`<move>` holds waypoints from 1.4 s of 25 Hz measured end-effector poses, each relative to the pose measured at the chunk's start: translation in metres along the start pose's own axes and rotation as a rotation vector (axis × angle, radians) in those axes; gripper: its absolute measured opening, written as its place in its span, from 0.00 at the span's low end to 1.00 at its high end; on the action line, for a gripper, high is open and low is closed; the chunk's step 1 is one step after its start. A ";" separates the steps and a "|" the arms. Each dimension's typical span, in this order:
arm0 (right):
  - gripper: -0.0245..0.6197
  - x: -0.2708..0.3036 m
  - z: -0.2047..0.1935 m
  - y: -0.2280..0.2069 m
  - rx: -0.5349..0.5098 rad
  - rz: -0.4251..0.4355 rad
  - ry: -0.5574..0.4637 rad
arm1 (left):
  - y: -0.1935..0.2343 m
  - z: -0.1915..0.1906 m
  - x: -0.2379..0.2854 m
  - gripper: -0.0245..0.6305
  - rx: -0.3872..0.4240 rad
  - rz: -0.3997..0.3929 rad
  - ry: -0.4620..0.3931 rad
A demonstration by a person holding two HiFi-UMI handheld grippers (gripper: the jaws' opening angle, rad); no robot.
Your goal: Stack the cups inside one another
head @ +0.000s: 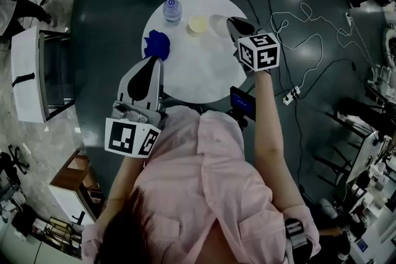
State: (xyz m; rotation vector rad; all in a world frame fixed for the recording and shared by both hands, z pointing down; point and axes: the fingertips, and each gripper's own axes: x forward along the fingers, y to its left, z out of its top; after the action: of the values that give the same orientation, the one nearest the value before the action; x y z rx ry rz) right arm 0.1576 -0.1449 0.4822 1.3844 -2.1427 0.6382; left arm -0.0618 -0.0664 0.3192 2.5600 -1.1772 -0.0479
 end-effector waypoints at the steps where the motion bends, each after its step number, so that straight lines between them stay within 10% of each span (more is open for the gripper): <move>1: 0.10 0.003 0.000 0.000 0.002 0.006 0.005 | 0.001 0.000 0.001 0.06 -0.001 0.001 0.001; 35: 0.10 0.066 -0.009 0.017 -0.049 0.150 0.149 | 0.029 -0.001 0.017 0.06 0.020 0.084 0.026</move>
State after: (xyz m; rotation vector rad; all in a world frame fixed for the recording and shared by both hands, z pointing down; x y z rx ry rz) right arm 0.1201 -0.1785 0.5290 1.1216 -2.1410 0.7175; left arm -0.0715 -0.0961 0.3310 2.5173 -1.2803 0.0159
